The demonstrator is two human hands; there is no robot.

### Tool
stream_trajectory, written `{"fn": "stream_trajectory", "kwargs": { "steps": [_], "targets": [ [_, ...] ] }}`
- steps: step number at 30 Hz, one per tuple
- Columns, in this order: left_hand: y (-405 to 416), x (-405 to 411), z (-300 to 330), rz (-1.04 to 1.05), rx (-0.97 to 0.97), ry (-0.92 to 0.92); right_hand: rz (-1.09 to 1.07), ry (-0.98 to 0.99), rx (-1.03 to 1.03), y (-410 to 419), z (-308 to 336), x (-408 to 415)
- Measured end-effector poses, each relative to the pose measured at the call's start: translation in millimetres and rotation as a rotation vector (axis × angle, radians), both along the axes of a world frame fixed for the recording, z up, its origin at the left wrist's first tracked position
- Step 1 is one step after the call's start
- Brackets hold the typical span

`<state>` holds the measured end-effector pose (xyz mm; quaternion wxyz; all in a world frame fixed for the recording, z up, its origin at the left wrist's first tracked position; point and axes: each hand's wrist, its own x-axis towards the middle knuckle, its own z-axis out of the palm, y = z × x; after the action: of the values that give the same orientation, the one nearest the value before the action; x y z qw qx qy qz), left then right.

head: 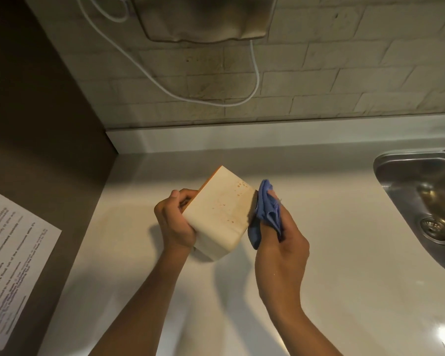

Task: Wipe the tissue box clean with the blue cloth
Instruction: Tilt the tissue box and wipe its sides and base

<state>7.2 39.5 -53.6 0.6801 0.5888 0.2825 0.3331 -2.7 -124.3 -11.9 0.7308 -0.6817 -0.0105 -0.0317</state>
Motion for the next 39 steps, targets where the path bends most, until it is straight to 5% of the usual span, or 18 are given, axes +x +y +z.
{"fn": "stream_trajectory", "kwargs": {
  "steps": [5, 10, 15, 22, 30, 35, 39],
  "targets": [
    [1, 3, 1, 0.000, 0.027, 0.092, 0.094, -0.193, -0.151, -5, -6, -41],
    [2, 2, 1, -0.016, 0.169, 0.032, 0.049, -0.100, 0.007, -29, 4, -27],
    [-4, 4, -3, -0.066, 0.279, 0.000, -0.012, -0.187, -0.235, -31, 7, 14],
    [3, 1, -3, -0.083, 0.196, 0.004, 0.178, -0.607, -0.568, -21, -18, -25],
    [1, 7, -5, -0.096, 0.191, 0.007, 0.118, -0.479, -0.603, -9, 2, 10],
    [8, 7, -5, -0.053, 0.145, -0.005, 0.265, -0.636, -0.635, -14, -12, -24],
    [2, 8, -4, -0.096, 0.199, -0.012, 0.092, -0.569, -0.644, -21, -3, 3]
  ]
}}
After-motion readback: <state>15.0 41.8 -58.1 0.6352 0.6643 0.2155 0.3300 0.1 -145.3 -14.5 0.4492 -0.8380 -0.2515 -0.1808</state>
